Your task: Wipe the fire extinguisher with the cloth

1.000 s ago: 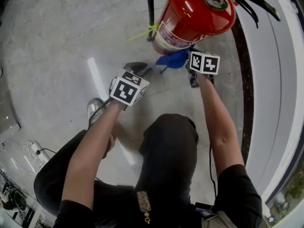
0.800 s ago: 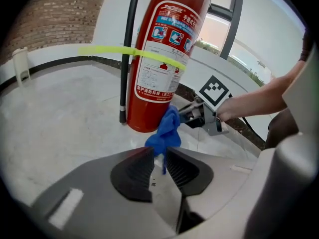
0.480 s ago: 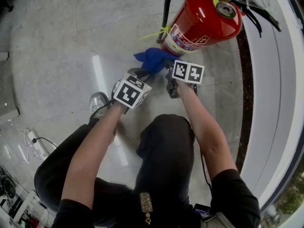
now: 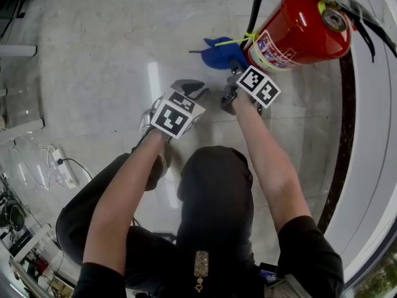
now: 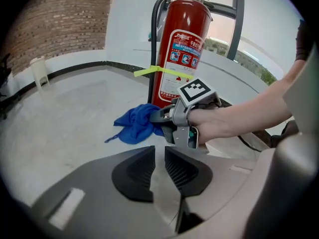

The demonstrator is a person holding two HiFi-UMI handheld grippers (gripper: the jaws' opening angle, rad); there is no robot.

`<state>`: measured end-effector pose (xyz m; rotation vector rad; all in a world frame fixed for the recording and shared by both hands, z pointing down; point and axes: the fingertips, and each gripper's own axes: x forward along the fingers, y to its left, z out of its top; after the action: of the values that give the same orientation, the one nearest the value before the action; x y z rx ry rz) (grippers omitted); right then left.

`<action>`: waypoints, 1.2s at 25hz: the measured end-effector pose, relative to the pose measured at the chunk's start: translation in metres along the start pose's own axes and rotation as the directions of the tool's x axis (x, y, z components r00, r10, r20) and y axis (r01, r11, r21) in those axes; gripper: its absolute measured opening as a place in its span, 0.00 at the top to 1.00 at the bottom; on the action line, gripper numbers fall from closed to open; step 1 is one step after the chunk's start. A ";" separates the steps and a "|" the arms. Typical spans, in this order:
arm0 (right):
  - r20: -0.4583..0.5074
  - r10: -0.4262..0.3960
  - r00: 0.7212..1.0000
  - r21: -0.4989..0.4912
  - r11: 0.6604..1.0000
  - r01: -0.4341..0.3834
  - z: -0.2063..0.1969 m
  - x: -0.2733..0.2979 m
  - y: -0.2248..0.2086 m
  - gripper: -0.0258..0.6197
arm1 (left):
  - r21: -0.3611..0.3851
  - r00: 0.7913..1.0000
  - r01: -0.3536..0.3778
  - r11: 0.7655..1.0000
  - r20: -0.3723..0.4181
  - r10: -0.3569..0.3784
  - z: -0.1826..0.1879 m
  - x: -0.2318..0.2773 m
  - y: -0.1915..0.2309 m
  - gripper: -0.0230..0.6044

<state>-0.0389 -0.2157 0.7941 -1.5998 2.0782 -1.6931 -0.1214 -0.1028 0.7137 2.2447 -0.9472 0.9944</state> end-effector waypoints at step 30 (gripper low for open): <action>-0.061 0.416 0.907 -0.690 0.639 -0.340 0.079 -0.251 0.105 0.95 | 0.302 0.954 0.238 0.923 0.107 -0.281 0.138 0.033 -0.136 0.62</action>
<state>0.0546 -0.1099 0.5480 -1.1415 2.9161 -0.6919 0.0577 -0.1228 0.6339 2.6340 -0.5656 0.8997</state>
